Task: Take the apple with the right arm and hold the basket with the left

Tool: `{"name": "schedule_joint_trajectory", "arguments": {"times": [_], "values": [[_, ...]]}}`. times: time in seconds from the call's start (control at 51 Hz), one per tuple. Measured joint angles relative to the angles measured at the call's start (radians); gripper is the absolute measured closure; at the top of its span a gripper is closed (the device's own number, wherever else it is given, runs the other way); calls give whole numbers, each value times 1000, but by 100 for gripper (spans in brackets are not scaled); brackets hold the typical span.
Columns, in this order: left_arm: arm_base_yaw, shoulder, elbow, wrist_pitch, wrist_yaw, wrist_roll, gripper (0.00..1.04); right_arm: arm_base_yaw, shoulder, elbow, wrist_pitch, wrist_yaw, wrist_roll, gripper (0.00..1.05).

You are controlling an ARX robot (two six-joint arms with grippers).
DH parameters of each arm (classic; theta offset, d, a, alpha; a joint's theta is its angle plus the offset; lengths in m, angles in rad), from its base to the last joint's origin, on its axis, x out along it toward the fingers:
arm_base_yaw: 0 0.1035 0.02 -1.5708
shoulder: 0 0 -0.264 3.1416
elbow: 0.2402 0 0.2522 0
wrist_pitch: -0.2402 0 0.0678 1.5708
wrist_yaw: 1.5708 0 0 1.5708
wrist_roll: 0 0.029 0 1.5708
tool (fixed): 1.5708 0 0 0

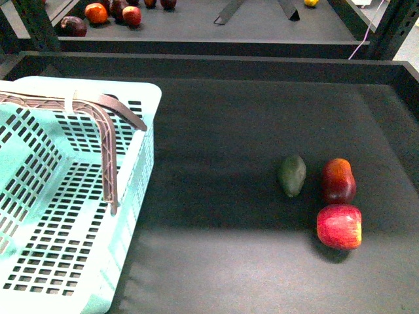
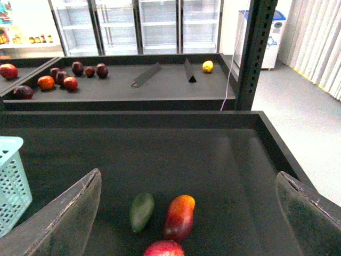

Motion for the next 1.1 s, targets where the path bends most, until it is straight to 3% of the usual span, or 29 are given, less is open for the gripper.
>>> {"name": "schedule_joint_trajectory", "arguments": {"times": [0.725, 0.843, 0.98, 1.098], "values": [[0, 0, 0, 0, 0, 0, 7, 0, 0, 0, 0, 0, 0, 9], [-19, 161, 103, -216, -41, -122, 7, 0, 0, 0, 0, 0, 0, 9], [-29, 333, 176, -178, -43, -254, 7, 0, 0, 0, 0, -2, 0, 9], [-3, 462, 229, -106, 23, -350, 7, 0, 0, 0, 0, -2, 0, 9]]}}
